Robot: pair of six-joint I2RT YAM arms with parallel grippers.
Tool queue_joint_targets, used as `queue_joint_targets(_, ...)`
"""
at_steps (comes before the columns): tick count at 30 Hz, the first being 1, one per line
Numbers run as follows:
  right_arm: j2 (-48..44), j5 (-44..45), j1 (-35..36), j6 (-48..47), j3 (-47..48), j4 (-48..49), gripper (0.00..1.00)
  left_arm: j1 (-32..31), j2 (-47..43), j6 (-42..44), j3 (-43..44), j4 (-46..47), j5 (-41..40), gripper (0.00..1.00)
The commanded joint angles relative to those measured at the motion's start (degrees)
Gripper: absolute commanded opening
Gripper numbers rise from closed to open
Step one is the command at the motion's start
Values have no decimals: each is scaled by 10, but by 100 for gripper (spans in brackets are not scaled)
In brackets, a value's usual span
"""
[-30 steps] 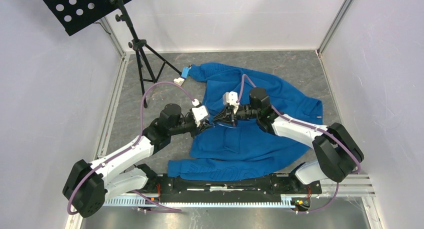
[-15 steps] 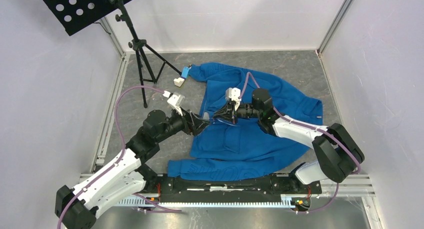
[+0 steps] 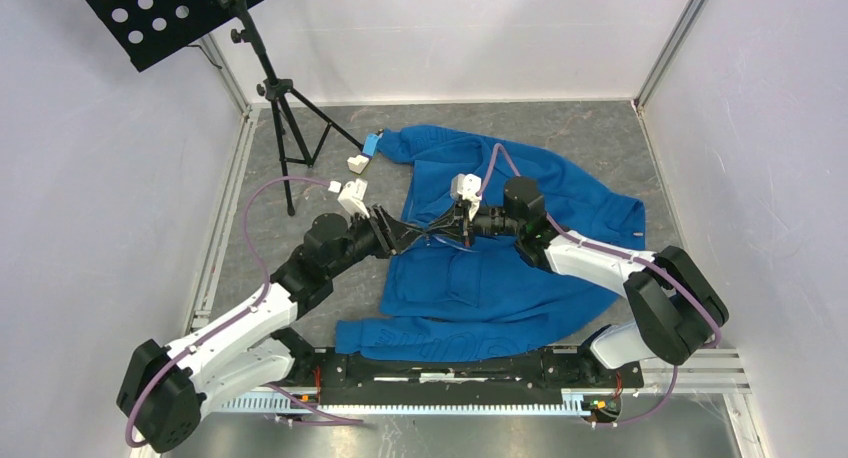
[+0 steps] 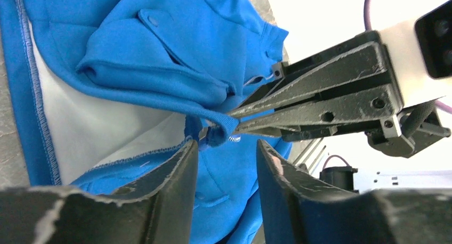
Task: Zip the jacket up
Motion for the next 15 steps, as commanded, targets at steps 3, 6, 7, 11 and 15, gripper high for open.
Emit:
queue_joint_targets(3, -9, 6, 1, -1, 13, 22, 0, -2, 32, -30, 1, 101, -18, 47)
queue_joint_targets(6, -2, -3, 1, 9, 14, 34, 0, -2, 54, -30, 4, 118, -1, 51)
queue_joint_targets(7, -1, -5, 1, 12, 15, 35, 0, -2, 60, -32, 3, 121, 2, 50)
queue_joint_targets(11, -8, -4, 2, 12, 11, 35, 0, -2, 68, -32, -2, 125, 5, 49)
queue_joint_targets(15, -14, -5, 2, 9, 6, 39, 0, -2, 65, -31, 0, 120, -3, 34)
